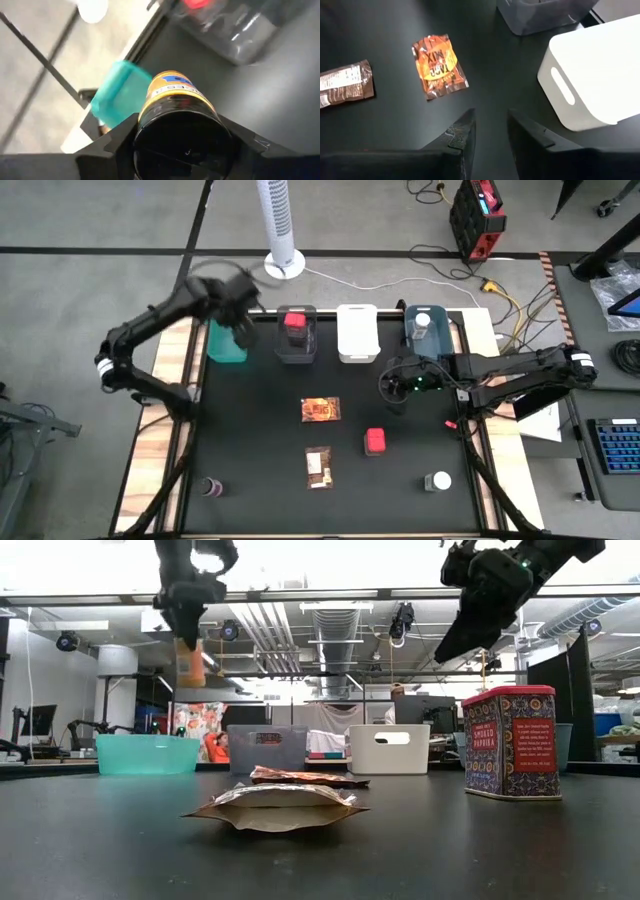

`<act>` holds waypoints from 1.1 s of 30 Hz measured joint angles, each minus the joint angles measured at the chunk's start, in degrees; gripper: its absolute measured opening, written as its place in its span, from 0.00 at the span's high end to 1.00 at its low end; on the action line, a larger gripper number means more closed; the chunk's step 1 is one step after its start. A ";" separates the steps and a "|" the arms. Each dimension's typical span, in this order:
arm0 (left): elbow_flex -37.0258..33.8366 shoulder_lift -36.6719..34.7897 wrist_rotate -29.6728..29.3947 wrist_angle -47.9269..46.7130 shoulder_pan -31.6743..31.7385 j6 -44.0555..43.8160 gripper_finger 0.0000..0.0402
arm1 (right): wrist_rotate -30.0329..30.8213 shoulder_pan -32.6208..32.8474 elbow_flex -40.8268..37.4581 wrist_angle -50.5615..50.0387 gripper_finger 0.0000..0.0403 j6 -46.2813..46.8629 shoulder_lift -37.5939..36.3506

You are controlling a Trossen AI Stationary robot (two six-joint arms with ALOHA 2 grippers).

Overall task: Sort spices by type
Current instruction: Put the top black seasoning bottle into the green bin

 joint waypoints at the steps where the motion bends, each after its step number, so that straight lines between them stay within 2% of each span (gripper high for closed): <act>1: -0.01 0.03 1.94 0.90 3.53 0.93 0.52 | -0.02 0.00 -0.02 0.24 0.76 -0.11 -0.02; 5: -0.01 0.81 10.07 4.82 16.51 2.25 0.52 | -0.03 0.00 0.05 0.89 0.80 -1.53 -0.04; 10: -0.01 3.29 11.14 5.35 26.27 2.93 0.52 | -0.05 0.00 0.11 2.52 0.85 -2.98 -0.06; 22: -0.95 10.80 13.75 5.24 26.99 5.16 0.52 | -0.11 0.00 0.13 3.23 0.89 -4.28 -0.06; 33: -8.85 11.60 12.67 11.99 27.50 6.58 0.52 | -0.13 0.00 0.13 3.23 0.89 -4.32 -0.06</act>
